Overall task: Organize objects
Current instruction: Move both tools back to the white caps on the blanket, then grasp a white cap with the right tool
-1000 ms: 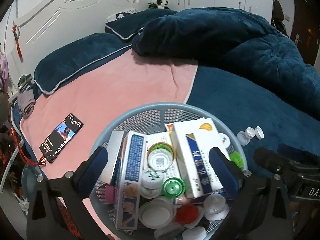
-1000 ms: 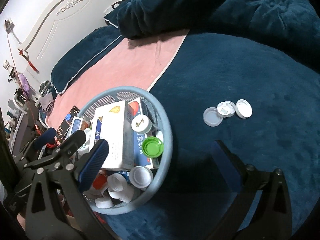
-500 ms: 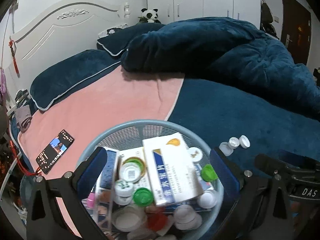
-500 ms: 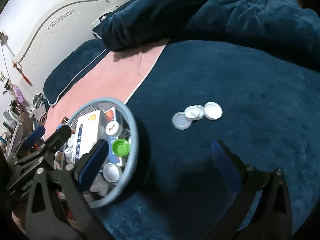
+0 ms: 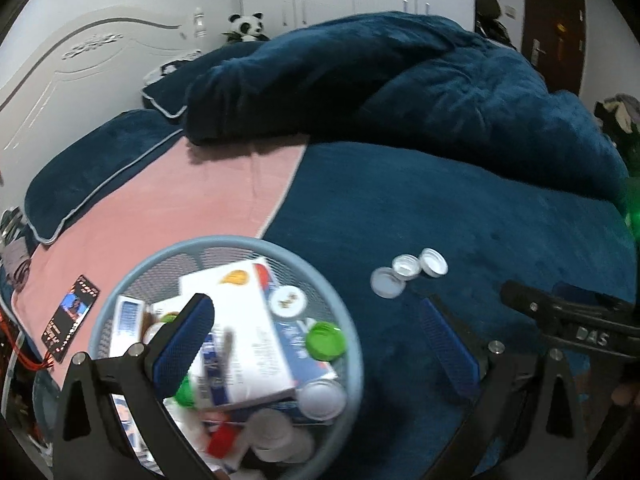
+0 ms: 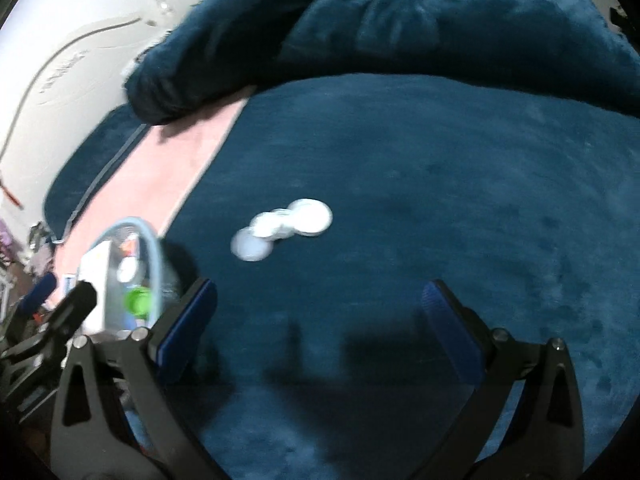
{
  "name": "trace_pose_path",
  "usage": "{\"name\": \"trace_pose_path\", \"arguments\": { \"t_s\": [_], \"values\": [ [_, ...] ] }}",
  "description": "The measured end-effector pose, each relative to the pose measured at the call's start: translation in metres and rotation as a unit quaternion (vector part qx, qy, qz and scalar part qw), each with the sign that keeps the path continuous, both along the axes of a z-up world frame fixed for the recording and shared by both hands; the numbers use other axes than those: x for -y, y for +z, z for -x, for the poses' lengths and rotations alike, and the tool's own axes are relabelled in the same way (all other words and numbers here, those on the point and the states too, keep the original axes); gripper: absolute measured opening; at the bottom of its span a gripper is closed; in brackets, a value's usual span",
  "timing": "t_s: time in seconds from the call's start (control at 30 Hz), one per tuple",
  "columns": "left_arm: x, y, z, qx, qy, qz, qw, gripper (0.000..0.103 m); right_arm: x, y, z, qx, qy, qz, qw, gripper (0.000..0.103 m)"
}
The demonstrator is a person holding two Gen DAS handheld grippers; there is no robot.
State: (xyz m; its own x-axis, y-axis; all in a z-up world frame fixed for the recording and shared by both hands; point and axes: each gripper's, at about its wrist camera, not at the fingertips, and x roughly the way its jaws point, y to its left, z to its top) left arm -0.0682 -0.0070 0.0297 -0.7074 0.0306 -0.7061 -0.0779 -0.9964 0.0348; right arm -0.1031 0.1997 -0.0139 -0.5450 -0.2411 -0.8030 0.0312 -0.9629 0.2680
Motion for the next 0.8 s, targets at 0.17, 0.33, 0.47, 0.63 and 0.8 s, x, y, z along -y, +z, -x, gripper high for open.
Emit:
{"name": "trace_pose_path", "arguments": {
  "t_s": [0.17, 0.33, 0.47, 0.63, 0.8],
  "values": [
    [-0.017, -0.01, 0.002, 0.008, -0.017, 0.004, 0.9998, 0.103, -0.001, -0.019, 0.009, 0.019, 0.0, -0.017, 1.0, 0.103],
    [-0.014, -0.007, 0.004, -0.002, -0.014, -0.001, 0.9999, 0.103, 0.011, -0.035, 0.027, 0.025, 0.017, -0.047, 0.998, 0.103],
    [-0.004, -0.006, 0.007, -0.003, 0.001, -0.004, 1.0, 0.103, 0.027, -0.047, 0.05, 0.028, 0.036, -0.067, 0.997, 0.103],
    [-0.001, -0.005, 0.008, -0.006, 0.0, 0.001, 1.0, 0.103, 0.051, -0.055, 0.093, 0.027, 0.031, -0.047, 0.998, 0.103],
    [0.002, -0.01, 0.01, 0.003, 0.004, -0.001, 1.0, 0.103, 0.07, -0.076, 0.129, 0.069, 0.024, -0.08, 0.994, 0.103]
  ]
}}
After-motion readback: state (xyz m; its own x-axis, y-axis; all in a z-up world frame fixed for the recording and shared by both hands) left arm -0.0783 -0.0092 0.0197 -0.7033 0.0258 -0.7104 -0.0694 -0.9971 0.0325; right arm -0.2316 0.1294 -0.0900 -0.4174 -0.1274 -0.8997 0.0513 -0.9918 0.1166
